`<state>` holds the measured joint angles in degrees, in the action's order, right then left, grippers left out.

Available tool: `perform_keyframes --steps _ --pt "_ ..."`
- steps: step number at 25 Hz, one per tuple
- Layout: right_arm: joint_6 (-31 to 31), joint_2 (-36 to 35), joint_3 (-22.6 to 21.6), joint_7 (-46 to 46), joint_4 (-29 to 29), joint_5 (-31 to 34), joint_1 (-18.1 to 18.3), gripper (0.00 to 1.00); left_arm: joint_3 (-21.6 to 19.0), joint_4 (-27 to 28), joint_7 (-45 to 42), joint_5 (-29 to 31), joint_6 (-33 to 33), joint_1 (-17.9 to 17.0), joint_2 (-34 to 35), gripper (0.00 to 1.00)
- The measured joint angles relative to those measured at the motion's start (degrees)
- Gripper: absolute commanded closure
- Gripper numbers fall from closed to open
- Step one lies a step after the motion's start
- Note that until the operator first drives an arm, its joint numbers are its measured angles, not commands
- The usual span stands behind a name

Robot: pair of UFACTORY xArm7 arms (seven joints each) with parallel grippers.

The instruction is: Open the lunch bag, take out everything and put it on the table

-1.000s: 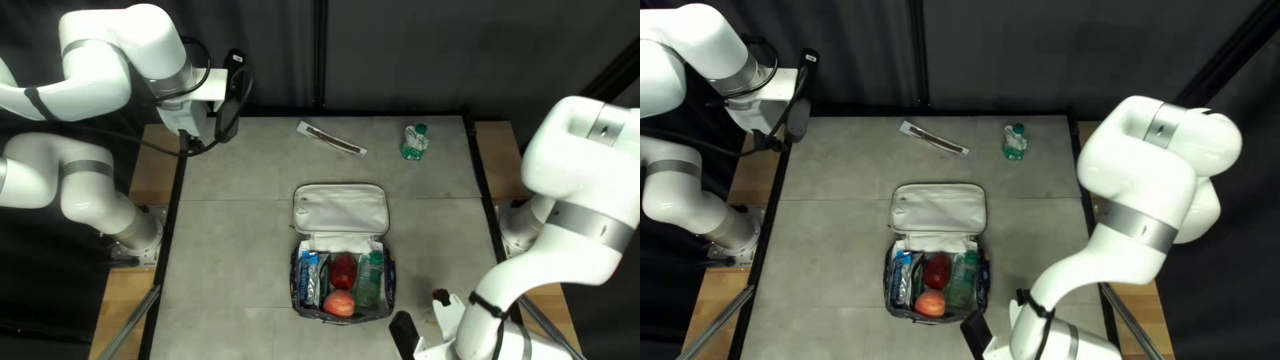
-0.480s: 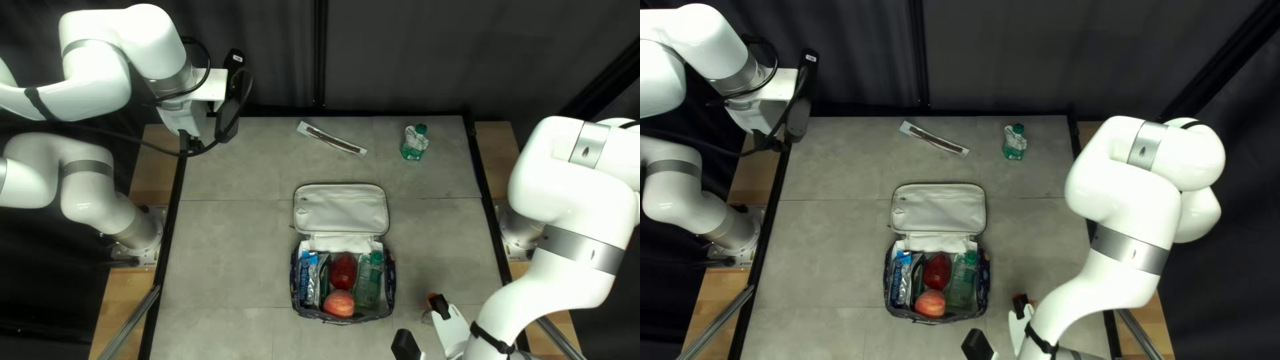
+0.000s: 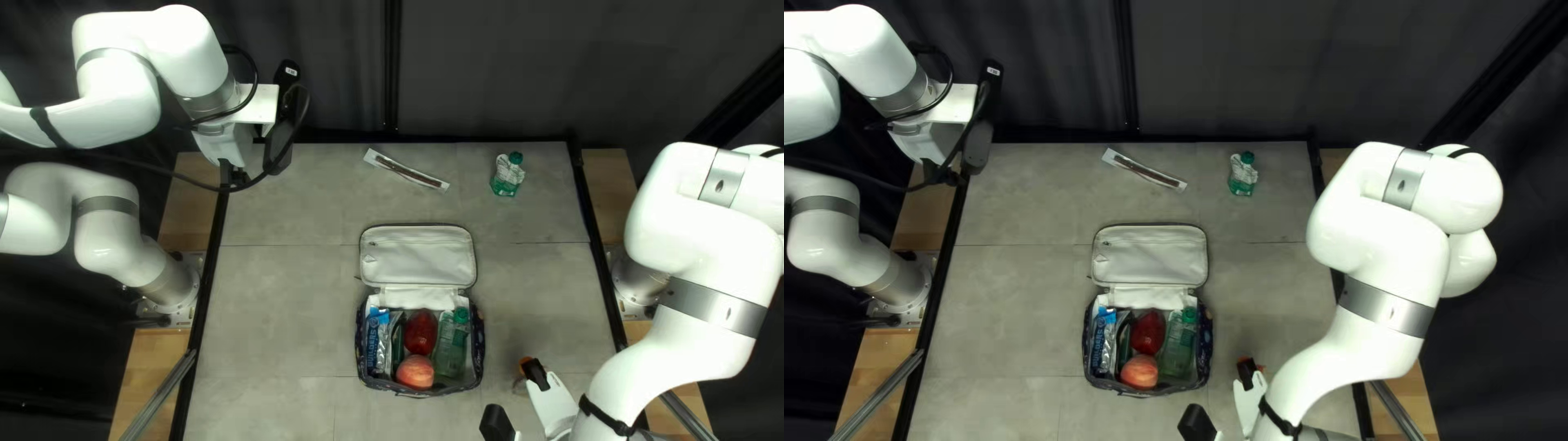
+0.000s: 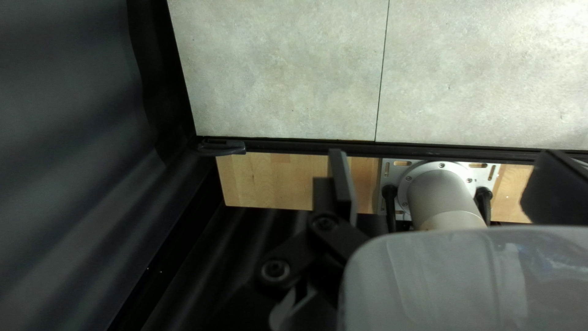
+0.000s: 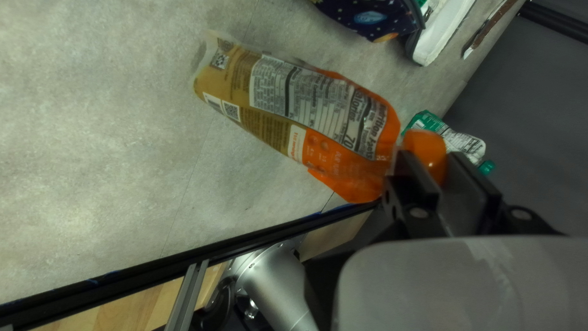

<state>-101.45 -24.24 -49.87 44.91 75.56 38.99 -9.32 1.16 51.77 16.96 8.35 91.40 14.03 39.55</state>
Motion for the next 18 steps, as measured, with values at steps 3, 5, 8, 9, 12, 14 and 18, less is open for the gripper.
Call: perform_keyframes --steps 3,5,8,9,12,14,18 --pt "-0.4 -0.9 0.3 -0.2 1.3 1.0 -0.6 1.0 0.0 0.0 0.0 0.0 0.0 0.0 0.0 0.0" --pt "-0.7 -1.6 0.6 -0.6 2.2 1.9 -0.9 1.0 0.0 0.0 0.0 0.0 0.0 0.0 0.0 0.0" --pt "-1.4 -2.8 1.1 -1.6 4.2 3.3 -1.6 1.0 0.0 0.0 0.0 0.0 0.0 0.0 0.0 0.0" --pt "-1.6 -3.2 1.3 -2.0 4.8 3.7 -1.8 1.0 0.0 0.0 0.0 0.0 0.0 0.0 0.0 0.0" --pt "-2.3 -4.4 1.8 -2.9 6.6 4.9 -2.4 1.0 0.0 0.0 0.0 0.0 0.0 0.0 0.0 0.0" --pt "-2.6 -5.2 2.1 -3.2 7.4 5.5 -2.8 1.0 0.0 0.0 0.0 0.0 0.0 0.0 0.0 0.0" --pt "-2.5 -6.8 2.7 -3.1 8.5 6.3 -3.4 1.0 0.0 0.0 0.0 0.0 0.0 0.0 0.0 0.0"
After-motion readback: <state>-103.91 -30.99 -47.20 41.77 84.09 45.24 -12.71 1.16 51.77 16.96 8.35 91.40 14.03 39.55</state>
